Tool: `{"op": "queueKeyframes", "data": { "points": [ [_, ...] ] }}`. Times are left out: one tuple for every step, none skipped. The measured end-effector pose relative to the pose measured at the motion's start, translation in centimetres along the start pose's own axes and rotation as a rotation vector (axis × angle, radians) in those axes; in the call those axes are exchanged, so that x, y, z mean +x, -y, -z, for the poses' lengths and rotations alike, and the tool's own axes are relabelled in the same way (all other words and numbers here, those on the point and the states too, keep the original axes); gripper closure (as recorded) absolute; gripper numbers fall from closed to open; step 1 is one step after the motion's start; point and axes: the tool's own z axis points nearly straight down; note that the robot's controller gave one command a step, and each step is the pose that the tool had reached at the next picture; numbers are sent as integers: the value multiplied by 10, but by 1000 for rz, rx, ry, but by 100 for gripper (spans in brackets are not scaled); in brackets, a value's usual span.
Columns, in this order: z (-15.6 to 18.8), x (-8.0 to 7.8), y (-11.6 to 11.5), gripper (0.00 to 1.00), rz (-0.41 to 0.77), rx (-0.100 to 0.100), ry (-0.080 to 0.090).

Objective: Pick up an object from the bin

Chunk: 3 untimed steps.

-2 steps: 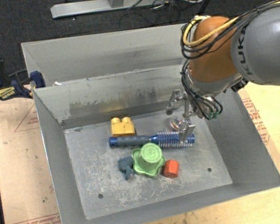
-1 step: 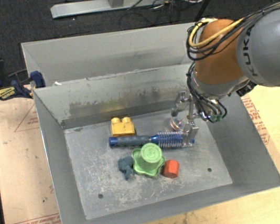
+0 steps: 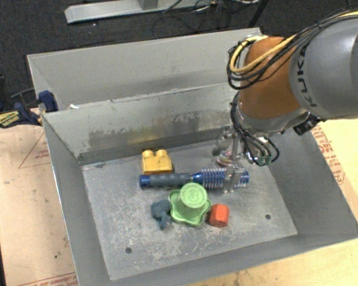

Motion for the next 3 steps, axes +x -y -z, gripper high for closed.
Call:
{"op": "queueKeyframes", "data": {
  "points": [
    [-26,-2,7,0,-88,-2,2],
    [-24,-4,6,0,-85,0,3],
    [-22,-4,5,100,-85,-1,1]
  ]
}}
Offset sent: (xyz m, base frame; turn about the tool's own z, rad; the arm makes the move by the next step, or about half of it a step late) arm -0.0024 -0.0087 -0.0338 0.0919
